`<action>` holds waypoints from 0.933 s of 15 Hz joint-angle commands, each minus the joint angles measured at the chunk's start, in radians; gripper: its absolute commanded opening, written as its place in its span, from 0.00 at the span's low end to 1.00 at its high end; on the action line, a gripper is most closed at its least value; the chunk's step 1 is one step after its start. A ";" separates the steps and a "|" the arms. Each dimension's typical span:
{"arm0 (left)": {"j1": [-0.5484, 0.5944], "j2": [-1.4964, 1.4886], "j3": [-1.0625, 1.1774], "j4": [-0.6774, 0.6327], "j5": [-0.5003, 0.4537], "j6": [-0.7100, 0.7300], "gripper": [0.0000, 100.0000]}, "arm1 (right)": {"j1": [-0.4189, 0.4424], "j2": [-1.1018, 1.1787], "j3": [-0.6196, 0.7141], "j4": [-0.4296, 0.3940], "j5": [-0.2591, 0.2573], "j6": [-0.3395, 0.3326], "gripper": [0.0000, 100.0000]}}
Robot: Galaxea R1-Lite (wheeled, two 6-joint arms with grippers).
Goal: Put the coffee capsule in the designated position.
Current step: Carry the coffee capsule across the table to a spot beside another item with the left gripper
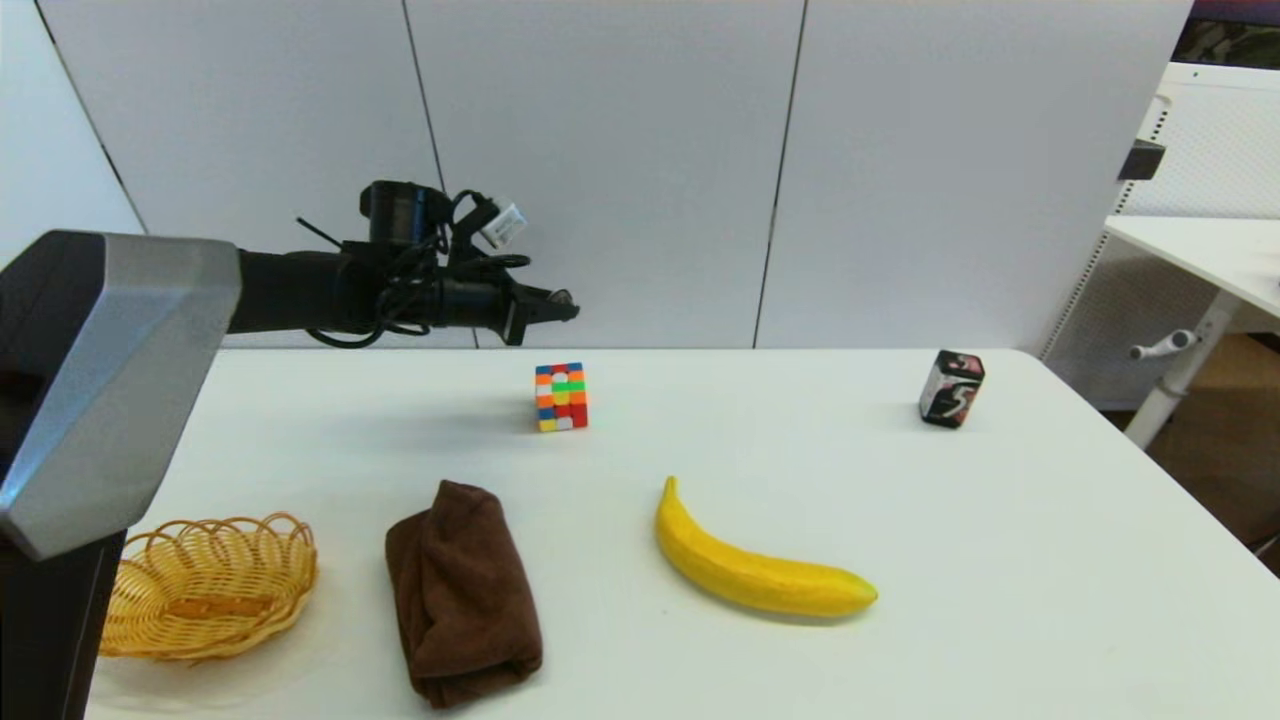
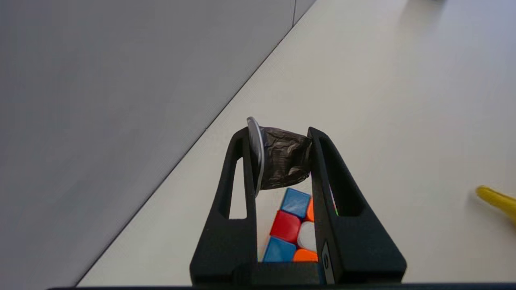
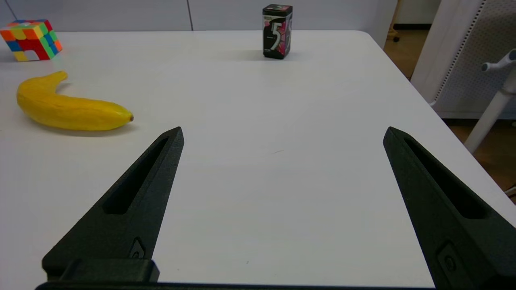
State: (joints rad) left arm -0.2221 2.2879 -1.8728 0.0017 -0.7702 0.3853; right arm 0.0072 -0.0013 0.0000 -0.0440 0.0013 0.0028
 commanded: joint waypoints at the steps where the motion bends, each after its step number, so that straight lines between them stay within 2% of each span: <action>1: 0.024 0.058 0.003 -0.039 -0.003 0.018 0.00 | 0.000 0.001 0.017 0.000 0.000 0.000 1.00; 10: 0.060 0.108 -0.008 -0.081 -0.003 0.020 0.00 | 0.000 0.001 0.017 0.000 0.000 0.000 1.00; 11: 0.061 0.108 -0.008 -0.081 -0.003 0.018 1.00 | 0.000 0.001 0.017 0.000 0.000 0.000 1.00; 14: 0.063 0.108 -0.023 -0.081 -0.004 0.018 1.00 | 0.000 0.001 0.017 0.000 0.000 0.000 1.00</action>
State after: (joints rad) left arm -0.1572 2.3943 -1.8891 -0.0798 -0.7700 0.4011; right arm 0.0070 -0.0013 0.0000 -0.0440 0.0013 0.0028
